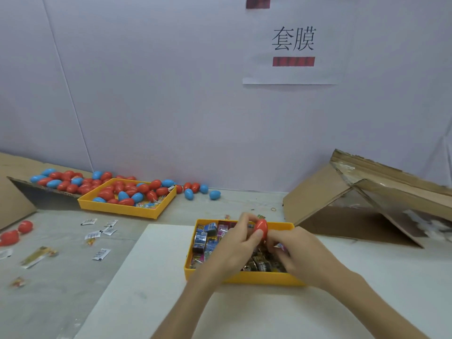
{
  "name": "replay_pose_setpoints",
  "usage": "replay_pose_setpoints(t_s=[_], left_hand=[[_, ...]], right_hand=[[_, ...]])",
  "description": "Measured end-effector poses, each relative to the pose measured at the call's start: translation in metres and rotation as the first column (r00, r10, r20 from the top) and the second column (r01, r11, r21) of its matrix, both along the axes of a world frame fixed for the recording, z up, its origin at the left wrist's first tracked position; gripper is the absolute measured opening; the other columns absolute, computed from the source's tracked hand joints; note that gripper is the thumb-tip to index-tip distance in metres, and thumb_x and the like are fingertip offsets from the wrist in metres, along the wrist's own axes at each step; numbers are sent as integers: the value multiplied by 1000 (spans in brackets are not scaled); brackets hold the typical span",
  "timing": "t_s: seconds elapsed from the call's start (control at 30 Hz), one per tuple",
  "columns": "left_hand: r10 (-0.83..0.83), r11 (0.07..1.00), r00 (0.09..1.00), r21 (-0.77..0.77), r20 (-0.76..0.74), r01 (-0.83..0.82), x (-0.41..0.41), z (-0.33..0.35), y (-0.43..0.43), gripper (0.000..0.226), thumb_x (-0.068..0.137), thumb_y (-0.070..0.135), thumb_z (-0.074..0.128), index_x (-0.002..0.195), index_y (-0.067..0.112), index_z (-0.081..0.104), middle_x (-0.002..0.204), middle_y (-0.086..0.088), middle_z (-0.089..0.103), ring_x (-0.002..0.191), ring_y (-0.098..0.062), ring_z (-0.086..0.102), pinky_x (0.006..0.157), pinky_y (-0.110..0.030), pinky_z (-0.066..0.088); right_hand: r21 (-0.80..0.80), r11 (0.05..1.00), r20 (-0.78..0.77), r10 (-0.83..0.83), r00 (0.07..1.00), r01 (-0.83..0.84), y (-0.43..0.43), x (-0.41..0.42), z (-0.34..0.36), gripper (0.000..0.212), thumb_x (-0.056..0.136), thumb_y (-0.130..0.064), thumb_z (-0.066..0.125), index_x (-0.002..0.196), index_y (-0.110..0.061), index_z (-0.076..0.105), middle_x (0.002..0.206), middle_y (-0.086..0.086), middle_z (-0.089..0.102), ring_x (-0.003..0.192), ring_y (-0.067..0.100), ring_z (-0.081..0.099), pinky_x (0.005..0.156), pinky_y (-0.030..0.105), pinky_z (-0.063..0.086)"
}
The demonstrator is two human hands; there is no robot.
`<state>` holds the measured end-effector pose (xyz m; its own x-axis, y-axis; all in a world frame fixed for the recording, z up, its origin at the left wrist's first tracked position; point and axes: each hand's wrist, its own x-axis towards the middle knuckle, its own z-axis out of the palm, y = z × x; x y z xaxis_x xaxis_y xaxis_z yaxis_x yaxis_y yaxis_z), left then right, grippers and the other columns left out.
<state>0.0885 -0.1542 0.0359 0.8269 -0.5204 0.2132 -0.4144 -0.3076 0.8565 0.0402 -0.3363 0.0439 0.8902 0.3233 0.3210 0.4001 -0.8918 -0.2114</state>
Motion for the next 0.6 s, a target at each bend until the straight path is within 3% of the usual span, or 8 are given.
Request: replay_pose_setpoints(t_s=[0.13, 0.2, 0.27, 0.4, 0.53, 0.6], left_hand=[[-4, 999, 999, 41, -41, 5, 2, -2, -1, 21, 107, 37, 43, 125, 26, 44, 111, -6, 70, 107, -22, 66, 100, -47, 49], [-5, 999, 999, 38, -49, 7, 3, -5, -3, 18, 108, 36, 43, 124, 27, 45, 110, 4, 70, 106, -11, 67, 100, -43, 50], [-11, 1000, 997, 25, -72, 13, 5, -7, -4, 17, 107, 35, 44, 122, 28, 45, 106, 14, 68, 103, -3, 67, 101, -40, 51], [-28, 999, 997, 41, -76, 31, 4, -7, -4, 15, 107, 36, 44, 121, 29, 46, 100, 18, 69, 97, 6, 65, 97, -34, 52], [-36, 996, 997, 74, -67, 41, 0, -6, -4, 18, 108, 36, 42, 124, 30, 43, 104, 18, 66, 99, 0, 63, 87, -25, 49], [-35, 996, 997, 84, -66, 41, 0, -6, -3, 18, 108, 35, 42, 125, 30, 42, 104, 20, 63, 100, -1, 61, 84, -22, 48]], right_hand=[[-7, 1000, 99, 28, 995, -27, -5, -1, -6, 14, 89, -13, 61, 84, -24, 56, 72, -23, 46, 73, -1, 44, 73, 15, 31], [0, 998, 115, 56, 992, -56, -5, -5, -8, 13, 90, -10, 59, 85, -21, 55, 76, -18, 51, 74, 6, 44, 76, 16, 31], [17, 998, 125, 66, 990, -68, -6, -10, -11, 13, 90, -6, 59, 84, -18, 55, 74, -10, 54, 72, 10, 43, 73, 16, 32], [69, 995, 165, 61, 984, -73, -8, -17, -14, 14, 89, -3, 61, 84, -15, 57, 76, -10, 57, 69, 15, 46, 65, 23, 38], [130, 989, 183, 50, 982, -75, -8, -22, -16, 15, 91, -4, 65, 86, -18, 60, 80, -10, 62, 73, 17, 53, 69, 36, 48], [233, 969, 166, 47, 985, -85, -7, -25, -13, 16, 91, -6, 67, 88, -20, 61, 81, -12, 62, 75, 13, 57, 69, 35, 49]])
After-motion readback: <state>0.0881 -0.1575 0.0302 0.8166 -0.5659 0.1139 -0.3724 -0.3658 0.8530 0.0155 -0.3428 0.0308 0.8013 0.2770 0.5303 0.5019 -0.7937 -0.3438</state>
